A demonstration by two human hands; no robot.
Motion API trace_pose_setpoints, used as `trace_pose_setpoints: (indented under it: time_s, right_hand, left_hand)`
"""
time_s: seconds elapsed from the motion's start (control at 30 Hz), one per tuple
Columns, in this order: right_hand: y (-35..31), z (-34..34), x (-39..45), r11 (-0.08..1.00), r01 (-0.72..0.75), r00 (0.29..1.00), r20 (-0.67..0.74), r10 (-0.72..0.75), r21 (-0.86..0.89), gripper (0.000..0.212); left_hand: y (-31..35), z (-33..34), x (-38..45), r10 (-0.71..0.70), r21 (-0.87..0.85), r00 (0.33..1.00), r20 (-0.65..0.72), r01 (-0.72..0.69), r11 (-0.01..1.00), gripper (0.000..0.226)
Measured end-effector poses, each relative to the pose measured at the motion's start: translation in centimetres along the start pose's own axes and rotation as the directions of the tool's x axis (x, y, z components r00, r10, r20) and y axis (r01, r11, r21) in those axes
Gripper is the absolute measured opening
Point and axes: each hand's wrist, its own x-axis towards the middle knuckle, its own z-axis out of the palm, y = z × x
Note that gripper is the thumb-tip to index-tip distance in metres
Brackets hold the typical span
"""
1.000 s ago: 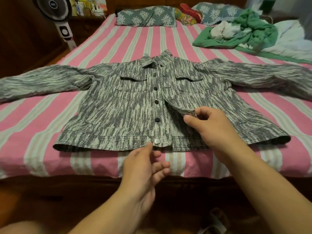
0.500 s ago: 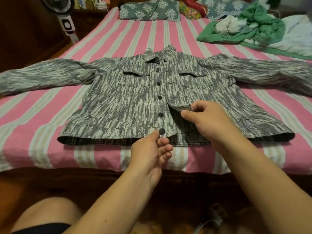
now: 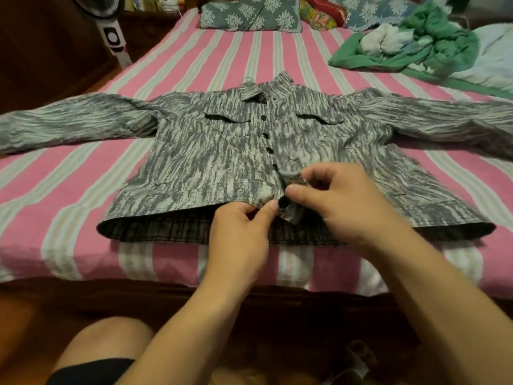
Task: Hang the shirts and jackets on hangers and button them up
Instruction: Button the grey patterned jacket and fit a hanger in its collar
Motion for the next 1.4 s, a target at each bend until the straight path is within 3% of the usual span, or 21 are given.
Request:
trace_pose_setpoints:
  time_s: [0.1, 0.27, 0.4, 0.57, 0.63, 0.73, 0.87, 1.07, 1.2, 1.27, 1.4]
  right_hand:
    - [0.4, 1.6, 0.1, 0.997, -0.013, 0.998, 0.053, 0.017, -0.073, 0.010]
    - [1.6, 1.3, 0.7, 0.986, -0.007, 1.000, -0.007, 0.006, -0.167, 0.013]
    - [2.1, 1.1, 0.7, 0.997, -0.034, 0.999, 0.036, 0.036, -0.063, 0.011]
    - [2.9, 1.9, 0.9, 0.994, -0.078, 0.996, 0.031, 0.081, -0.074, 0.020]
    - [3.1, 1.7, 0.9, 0.994, -0.113, 0.993, 0.045, 0.113, 0.003, 0.019]
    - [3.2, 1.0, 0.9, 0.952, -0.221, 0.975, 0.075, 0.210, 0.212, 0.017]
    - [3.0, 1.2, 0.5, 0.975, -0.195, 0.973, 0.147, 0.179, 0.106, 0.013]
    - [2.8, 1.3, 0.5, 0.987, -0.153, 0.976, 0.164, 0.144, 0.048, 0.018]
    - [2.4, 1.5, 0.5, 0.987, -0.154, 0.973, 0.183, 0.144, 0.043, 0.021]
    - [2.4, 1.6, 0.5, 0.982, -0.178, 0.965, 0.207, 0.162, 0.062, 0.022]
    - [2.8, 2.4, 0.3, 0.975, -0.200, 0.966, 0.183, 0.180, 0.099, 0.025]
  left_hand:
    - [-1.3, 0.7, 0.0, -0.042, -0.060, 0.999, 0.020, 0.043, 0.997, 0.050]
    - [-1.1, 1.2, 0.0, -0.230, -0.432, 0.969, 0.096, 0.248, 0.867, 0.022]
    - [-1.2, 0.7, -0.1, -0.212, -0.485, 0.965, 0.154, 0.261, 0.835, 0.022]
    - [-1.3, 1.0, -0.1, -0.239, -0.539, 0.958, 0.158, 0.287, 0.792, 0.028]
    - [-1.1, 0.8, -0.2, -0.246, -0.530, 0.956, 0.162, 0.294, 0.795, 0.026]
    - [-1.3, 0.3, -0.2, -0.163, -0.337, 0.982, 0.098, 0.187, 0.923, 0.025]
    - [-2.0, -0.1, -0.4, -0.092, -0.105, 0.992, 0.084, 0.101, 0.989, 0.040]
    - [-1.6, -0.5, -0.5, -0.189, -0.229, 0.973, 0.130, 0.215, 0.949, 0.028]
    - [-2.1, -0.4, -0.2, -0.173, -0.261, 0.976, 0.135, 0.204, 0.944, 0.026]
    - [-1.9, -0.3, -0.1, -0.231, -0.359, 0.962, 0.142, 0.268, 0.894, 0.023]
    - [-1.1, 0.2, -0.2, -0.370, -0.616, 0.888, 0.274, 0.457, 0.641, 0.010]
